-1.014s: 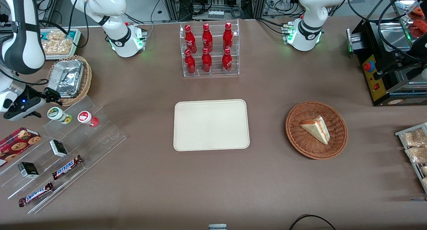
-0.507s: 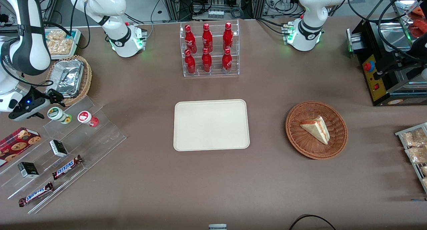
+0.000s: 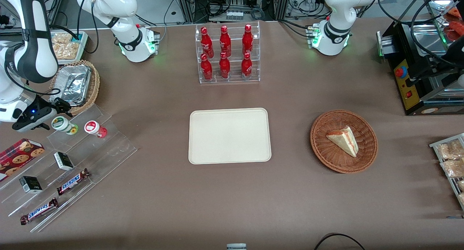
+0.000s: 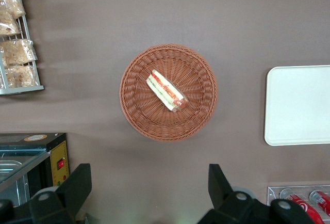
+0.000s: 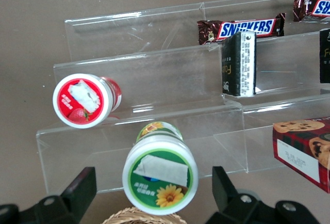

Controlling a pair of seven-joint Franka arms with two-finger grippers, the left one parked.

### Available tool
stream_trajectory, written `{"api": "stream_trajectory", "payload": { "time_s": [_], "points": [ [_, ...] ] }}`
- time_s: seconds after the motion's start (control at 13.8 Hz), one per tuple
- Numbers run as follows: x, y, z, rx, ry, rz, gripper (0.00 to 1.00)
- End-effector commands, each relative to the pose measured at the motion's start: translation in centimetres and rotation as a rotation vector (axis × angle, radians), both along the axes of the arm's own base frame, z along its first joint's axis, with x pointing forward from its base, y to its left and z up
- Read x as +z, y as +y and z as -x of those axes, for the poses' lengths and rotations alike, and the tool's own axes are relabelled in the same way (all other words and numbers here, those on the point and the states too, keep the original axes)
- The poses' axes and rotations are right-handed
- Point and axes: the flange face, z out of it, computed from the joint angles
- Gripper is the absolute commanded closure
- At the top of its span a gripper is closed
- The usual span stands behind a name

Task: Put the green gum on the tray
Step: 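Close the right gripper around the green-lidded gum jar and lift it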

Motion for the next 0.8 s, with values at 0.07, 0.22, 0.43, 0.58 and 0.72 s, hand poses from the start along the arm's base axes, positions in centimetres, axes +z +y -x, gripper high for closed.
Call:
{"api": "stream_trajectory", "payload": {
  "time_s": [0.07, 0.22, 0.43, 0.58, 0.72],
  "points": [
    [-0.43, 0.04, -0.11, 0.009, -0.014, 0.003, 0.00],
    [-0.50, 0.05, -0.31, 0.013, -0.025, 0.009, 0.00],
    [-0.58, 0.05, -0.31, 0.015, -0.023, 0.009, 0.35],
    [-0.48, 0.13, -0.33, 0.012, -0.022, 0.007, 0.98],
    [-0.30, 0.17, -0.45, 0.011, -0.024, 0.007, 1.00]
  ]
}}
